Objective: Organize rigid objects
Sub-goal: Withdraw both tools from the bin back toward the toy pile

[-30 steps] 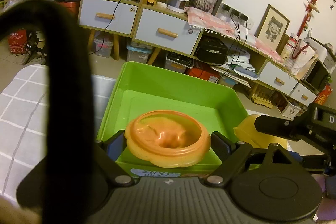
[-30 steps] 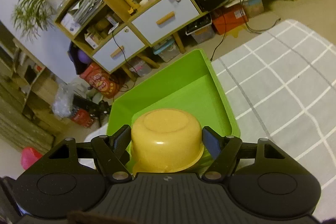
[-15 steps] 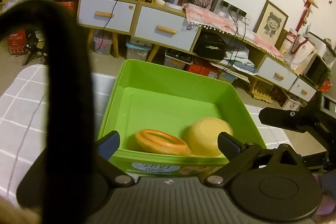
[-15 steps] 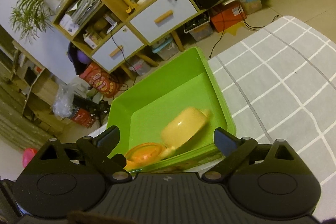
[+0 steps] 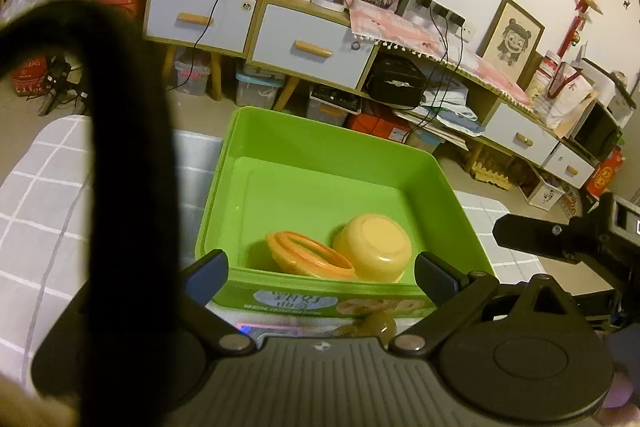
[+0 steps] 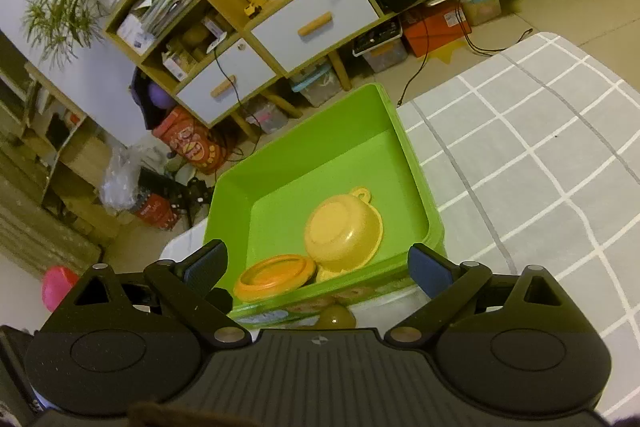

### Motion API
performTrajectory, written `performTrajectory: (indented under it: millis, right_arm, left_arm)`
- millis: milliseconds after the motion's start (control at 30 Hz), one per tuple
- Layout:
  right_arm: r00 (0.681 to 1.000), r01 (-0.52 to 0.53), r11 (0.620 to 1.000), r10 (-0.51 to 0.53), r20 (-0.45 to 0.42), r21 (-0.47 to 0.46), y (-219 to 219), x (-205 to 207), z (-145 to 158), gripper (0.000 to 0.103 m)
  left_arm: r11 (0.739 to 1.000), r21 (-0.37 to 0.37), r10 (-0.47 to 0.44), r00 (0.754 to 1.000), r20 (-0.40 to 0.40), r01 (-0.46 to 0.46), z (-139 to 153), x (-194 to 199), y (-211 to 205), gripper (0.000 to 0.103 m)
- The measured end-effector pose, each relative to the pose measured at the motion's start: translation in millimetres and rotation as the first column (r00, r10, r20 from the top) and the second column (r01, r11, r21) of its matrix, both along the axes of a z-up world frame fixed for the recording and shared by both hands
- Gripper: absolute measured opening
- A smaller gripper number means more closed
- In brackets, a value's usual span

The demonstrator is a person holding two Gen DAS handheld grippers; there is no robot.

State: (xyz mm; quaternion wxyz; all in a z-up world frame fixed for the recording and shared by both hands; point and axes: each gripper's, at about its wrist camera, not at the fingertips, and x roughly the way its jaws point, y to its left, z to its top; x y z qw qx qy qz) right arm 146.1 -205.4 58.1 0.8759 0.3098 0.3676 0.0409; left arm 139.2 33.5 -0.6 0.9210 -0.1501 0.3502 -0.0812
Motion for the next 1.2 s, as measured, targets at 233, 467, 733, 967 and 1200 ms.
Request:
performTrajectory:
  millis: [233,467,733,967,1200]
  right_arm:
    - [1.0,-0.01,0.999,0.009,-0.011,-0.049,-2,-10,4,0.098]
    - [0.999,-0.043,0.994,0.039,-0.037,-0.1,-2,-19,7,0.098]
    - [0.994,-0.085,0.986,0.073,-0.085,-0.144,-1,-33,5,0.099]
    - [0.971,-0.071,0.996,0.056,-0.234,-0.057,-10,-39,-13,0.099]
    - [0.957,-0.069,0.997,0.058,-0.283,-0.03,-8,-47,-21,0.099]
  left_arm:
    - [0.999,0.046,-0.014,1.0,-0.021,0.015,4,-12,6,0.075]
    - [0.991,0.117,-0.054,0.998,-0.036,0.058,7,-27,15,0.075]
    - [0.98,0.169,-0.093,0.991,-0.092,0.108,7,-40,25,0.075]
    - [0.968,0.189,-0.129,0.973,-0.194,0.166,3,-54,34,0.075]
    - [0.972,0.142,-0.148,0.954,-0.261,0.189,8,-63,43,0.075]
